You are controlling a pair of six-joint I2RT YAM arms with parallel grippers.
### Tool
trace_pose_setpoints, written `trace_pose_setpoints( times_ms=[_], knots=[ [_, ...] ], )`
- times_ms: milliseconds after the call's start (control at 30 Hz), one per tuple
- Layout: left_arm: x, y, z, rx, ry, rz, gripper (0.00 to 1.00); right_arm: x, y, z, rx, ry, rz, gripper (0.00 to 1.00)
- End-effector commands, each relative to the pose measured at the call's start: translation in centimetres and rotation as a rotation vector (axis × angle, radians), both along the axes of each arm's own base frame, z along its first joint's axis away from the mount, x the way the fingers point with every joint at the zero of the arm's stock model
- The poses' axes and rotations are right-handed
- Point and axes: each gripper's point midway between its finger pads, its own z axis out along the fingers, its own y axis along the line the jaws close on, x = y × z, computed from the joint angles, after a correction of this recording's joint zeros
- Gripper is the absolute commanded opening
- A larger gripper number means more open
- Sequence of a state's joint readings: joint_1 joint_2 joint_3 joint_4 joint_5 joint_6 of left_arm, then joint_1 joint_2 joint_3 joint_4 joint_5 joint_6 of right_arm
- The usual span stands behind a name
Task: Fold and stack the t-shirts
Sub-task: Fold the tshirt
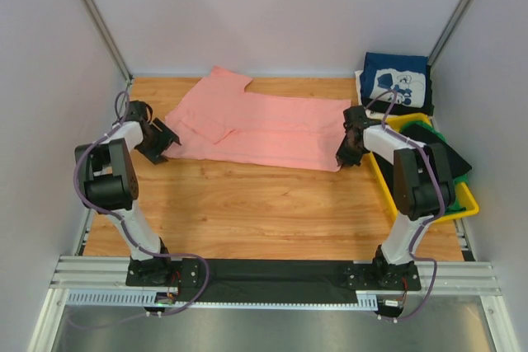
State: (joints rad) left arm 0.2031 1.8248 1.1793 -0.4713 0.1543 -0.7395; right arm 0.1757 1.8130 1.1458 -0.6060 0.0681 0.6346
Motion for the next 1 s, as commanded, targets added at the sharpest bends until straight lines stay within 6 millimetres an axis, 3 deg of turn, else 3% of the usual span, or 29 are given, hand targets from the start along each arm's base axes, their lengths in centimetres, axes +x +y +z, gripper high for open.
trace_pose_setpoints(
  times_ms=[0, 67, 200, 267, 300, 333, 367, 400, 433, 500, 533, 567, 600, 633, 667, 700, 733, 767, 800, 833, 867, 900, 967],
  knots=[
    [1.4, 0.4, 0.1, 0.025, -0.022, 0.031, 0.77, 1.4, -0.1, 0.6, -0.013, -0.041, 0.009, 0.0],
    [1.5, 0.4, -0.6, 0.035, -0.004, 0.03, 0.73, 1.5, -0.1, 0.7, -0.012, -0.041, 0.014, 0.0],
    [2.1, 1.0, -1.3, 0.05, 0.033, 0.039, 0.3, 2.2, 0.3, 1.1, 0.001, -0.049, 0.029, 0.0],
    [4.1, 1.6, 0.0, 0.034, -0.011, 0.037, 0.14, 2.7, 0.5, 1.7, 0.007, -0.048, 0.039, 0.0],
    [4.3, 1.5, 0.6, 0.029, -0.002, 0.026, 0.0, 2.9, 0.5, 1.9, 0.004, -0.046, 0.053, 0.0],
    [6.3, 2.0, 3.1, 0.044, -0.059, 0.019, 0.0, 4.3, 0.8, 3.5, 0.007, -0.071, 0.062, 0.0],
    [7.2, 2.0, 3.9, 0.045, -0.072, 0.007, 0.0, 5.0, 0.8, 4.3, 0.004, -0.079, 0.071, 0.0],
    [8.9, 2.1, 6.9, 0.044, -0.126, -0.009, 0.0, 6.0, 0.9, 4.9, 0.006, -0.081, 0.089, 0.0],
    [9.9, 2.1, 8.4, 0.039, -0.158, -0.022, 0.0, 8.1, 0.9, 7.8, 0.014, -0.124, 0.088, 0.0],
    [10.6, 1.3, 10.6, -0.002, -0.156, -0.068, 0.0, 10.2, 0.6, 10.2, 0.026, -0.14, 0.084, 0.0],
    [12.1, 1.7, 15.1, 0.035, -0.245, -0.091, 0.0, 10.0, 0.0, 11.6, 0.021, -0.125, 0.079, 0.0],
    [11.8, 2.3, 17.2, 0.076, -0.268, -0.079, 0.0, 11.5, 0.1, 15.7, 0.026, -0.221, 0.078, 0.0],
    [11.1, 2.5, 18.3, 0.095, -0.275, -0.071, 0.0, 11.5, -0.3, 17.2, 0.014, -0.25, 0.067, 0.0],
    [9.8, 2.8, 21.3, 0.119, -0.33, -0.061, 0.0, 11.4, -0.4, 18.4, 0.019, -0.279, 0.058, 0.0],
    [8.8, 3.0, 21.9, 0.118, -0.339, -0.051, 0.0, 10.4, -0.4, 19.2, 0.021, -0.293, 0.055, 0.0],
    [7.5, 2.9, 20.1, 0.1, -0.306, -0.048, 0.0, 9.7, -0.5, 18.9, 0.026, -0.285, 0.051, 0.0],
    [5.8, 3.1, 21.8, 0.102, -0.345, -0.037, 0.0, 9.2, -0.3, 18.5, 0.035, -0.288, 0.053, 0.0],
    [5.1, 3.2, 21.4, 0.104, -0.353, -0.032, 0.0, 7.1, -0.3, 16.4, 0.043, -0.237, 0.048, 0.0],
    [2.9, 2.9, 18.0, 0.086, -0.272, -0.028, 0.0, 6.3, -0.4, 15.4, 0.048, -0.222, 0.043, 0.0],
    [1.3, 2.8, 18.4, 0.091, -0.288, -0.017, 0.0, 6.0, 0.1, 14.8, 0.078, -0.232, 0.054, 0.0],
    [0.1, 2.5, 17.3, 0.068, -0.274, -0.011, 0.0, 4.8, 0.2, 14.4, 0.089, -0.227, 0.049, 0.0],
    [-1.8, 2.0, 13.8, 0.04, -0.217, -0.001, 0.0, 2.7, 0.1, 11.7, 0.092, -0.164, 0.048, 0.0],
    [-4.1, 2.1, 12.9, 0.041, -0.23, 0.031, 0.0, 1.2, 0.2, 10.5, 0.092, -0.167, 0.055, 0.0]
  ],
)
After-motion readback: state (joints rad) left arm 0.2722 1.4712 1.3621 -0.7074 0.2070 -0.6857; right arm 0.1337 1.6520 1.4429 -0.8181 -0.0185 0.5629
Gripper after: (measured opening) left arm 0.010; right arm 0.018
